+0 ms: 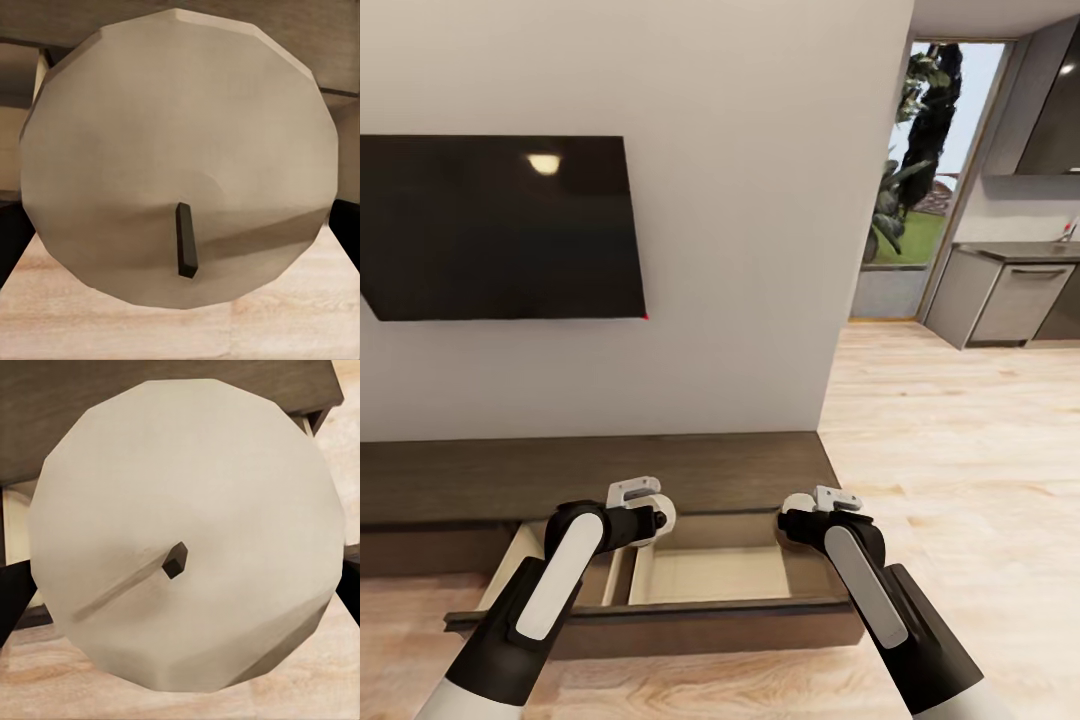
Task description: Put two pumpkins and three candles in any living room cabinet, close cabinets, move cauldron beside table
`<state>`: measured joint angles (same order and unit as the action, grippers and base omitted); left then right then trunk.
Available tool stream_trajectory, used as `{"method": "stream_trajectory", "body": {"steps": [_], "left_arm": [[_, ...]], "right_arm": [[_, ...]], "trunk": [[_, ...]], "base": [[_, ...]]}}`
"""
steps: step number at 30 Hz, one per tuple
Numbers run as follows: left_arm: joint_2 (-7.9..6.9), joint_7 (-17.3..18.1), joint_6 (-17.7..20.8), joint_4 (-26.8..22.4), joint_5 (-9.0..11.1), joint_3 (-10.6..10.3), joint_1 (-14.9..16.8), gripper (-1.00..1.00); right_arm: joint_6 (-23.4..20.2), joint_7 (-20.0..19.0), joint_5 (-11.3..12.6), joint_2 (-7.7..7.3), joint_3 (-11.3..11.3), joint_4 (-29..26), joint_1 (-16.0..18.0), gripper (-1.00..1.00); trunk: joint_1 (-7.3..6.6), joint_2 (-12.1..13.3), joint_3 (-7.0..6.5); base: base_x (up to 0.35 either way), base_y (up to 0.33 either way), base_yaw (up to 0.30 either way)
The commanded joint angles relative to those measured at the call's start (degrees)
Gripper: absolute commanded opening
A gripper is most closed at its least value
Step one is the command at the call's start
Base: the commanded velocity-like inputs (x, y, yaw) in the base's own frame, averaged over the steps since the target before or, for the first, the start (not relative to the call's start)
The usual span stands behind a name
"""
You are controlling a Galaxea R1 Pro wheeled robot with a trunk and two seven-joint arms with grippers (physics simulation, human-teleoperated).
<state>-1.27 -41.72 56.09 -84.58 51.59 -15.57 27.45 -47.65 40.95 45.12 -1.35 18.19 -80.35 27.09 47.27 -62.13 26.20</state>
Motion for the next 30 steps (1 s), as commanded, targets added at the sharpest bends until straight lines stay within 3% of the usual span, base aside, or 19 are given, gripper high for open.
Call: {"method": "stream_trajectory", "body": {"steps": [1, 10, 12, 16, 19, 23, 30], "left_arm": [[-0.05, -0.9, 0.2, -0.1, 0.3, -0.1, 0.1, -1.00], [0.03, -0.9, 0.2, -0.1, 0.3, -0.2, 0.1, -1.00], [0.13, -0.8, 0.2, 0.2, 0.3, -0.2, 0.1, -1.00], [0.90, -0.8, -0.2, 7.5, 0.0, -0.4, 0.3, -1.00], [2.13, -0.8, -0.6, 11.8, -0.5, -0.6, 0.5, -1.00], [3.61, -0.8, -1.8, 13.8, -1.0, -0.6, 0.6, -1.00], [4.31, -0.8, -6.6, 17.3, -2.4, -0.8, 0.7, -1.00]], "right_arm": [[-0.1, 0.6, 0.5, -0.05, 0.1, -0.1, 0.1, -1.00], [0.0, 0.6, 0.5, 0.56, 1.0, 0.5, 0.1, -1.00], [0.1, 0.7, 0.1, 1.92, 2.7, 0.9, 0.1, -1.00], [2.1, 1.0, -0.2, 7.39, 5.2, 8.5, 0.5, -1.00], [4.9, 0.8, -0.2, 9.34, 7.6, 14.5, 0.8, -1.00], [10.7, 0.7, -0.2, 9.96, 9.6, 20.6, 2.3, -1.00], [12.3, 0.6, -0.4, 10.05, 10.1, 22.9, 4.8, -1.00]], "trunk": [[0.01, 0.0, 0.06], [0.01, 0.0, 0.06], [0.01, 0.0, 0.06], [0.01, 0.0, 0.06], [0.01, 0.0, 0.06], [0.01, 0.0, 0.06], [0.01, 0.0, 0.06]], "base": [[0.137, 0.000, 0.000], [0.099, 0.000, 0.000], [0.006, 0.000, 0.000], [0.001, 0.000, 0.000], [0.000, 0.000, 0.000], [0.000, 0.000, 0.000], [0.000, 0.000, 0.000]]}}
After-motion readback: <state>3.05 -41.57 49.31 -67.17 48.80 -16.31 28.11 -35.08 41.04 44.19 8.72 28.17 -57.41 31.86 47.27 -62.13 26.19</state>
